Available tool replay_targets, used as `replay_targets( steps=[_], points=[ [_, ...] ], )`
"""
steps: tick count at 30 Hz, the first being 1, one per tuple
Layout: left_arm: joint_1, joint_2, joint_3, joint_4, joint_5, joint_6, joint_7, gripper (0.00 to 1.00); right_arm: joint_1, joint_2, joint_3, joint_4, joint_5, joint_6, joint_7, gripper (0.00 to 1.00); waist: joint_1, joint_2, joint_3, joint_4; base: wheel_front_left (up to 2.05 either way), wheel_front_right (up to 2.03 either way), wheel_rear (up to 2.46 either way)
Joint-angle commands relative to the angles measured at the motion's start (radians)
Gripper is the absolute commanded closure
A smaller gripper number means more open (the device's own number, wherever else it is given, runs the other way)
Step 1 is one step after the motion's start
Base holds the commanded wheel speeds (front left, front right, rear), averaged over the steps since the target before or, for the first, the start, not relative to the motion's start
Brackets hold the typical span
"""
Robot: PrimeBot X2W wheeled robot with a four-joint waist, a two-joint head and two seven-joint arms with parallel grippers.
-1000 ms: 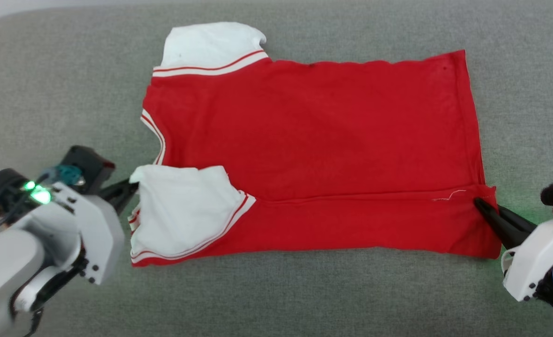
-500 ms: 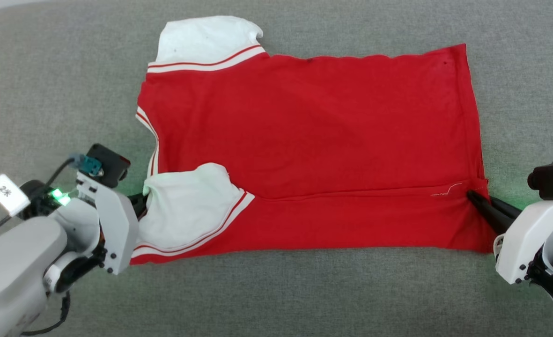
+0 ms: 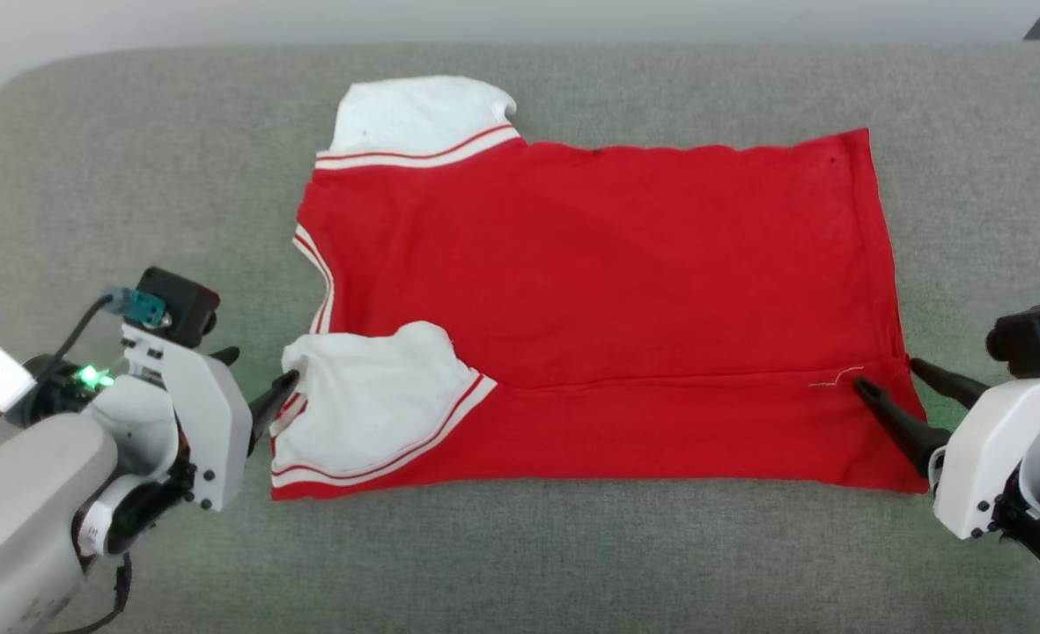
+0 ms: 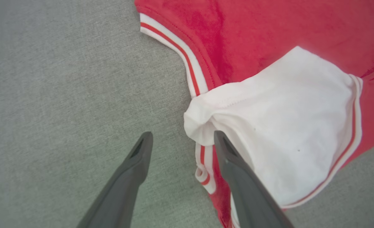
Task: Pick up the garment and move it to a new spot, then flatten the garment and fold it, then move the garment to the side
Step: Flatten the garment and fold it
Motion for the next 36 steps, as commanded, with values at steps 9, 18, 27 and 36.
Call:
replay_targets(
  steps=[9,18,27,36],
  points=[
    [0.104,0.063,0.033,-0.116,-0.072,0.076,-0.050,0.00,0.047,0.007,-0.052,-0.068,-0.042,-0.001,-0.118,0.00,0.0000,0.0000,-0.082,0.007,0.00,0.00,0.00],
    [0.202,0.109,0.016,-0.206,-0.124,0.144,-0.031,0.00,0.104,0.050,-0.160,-0.155,-0.111,-0.001,-0.265,0.00,0.0000,0.0000,-0.085,-0.019,0.00,0.00,0.00],
    [0.240,0.088,0.015,-0.155,-0.164,0.155,-0.039,0.00,0.184,0.141,-0.272,-0.268,-0.213,-0.001,-0.391,0.00,0.0000,0.0000,-0.067,-0.061,0.00,0.00,0.00],
    [0.239,0.020,0.001,-0.044,-0.201,0.122,0.003,0.55,0.297,0.224,-0.337,-0.334,-0.236,-0.001,-0.316,0.00,0.0000,0.0000,-0.048,-0.080,0.00,0.00,0.00]
  ],
)
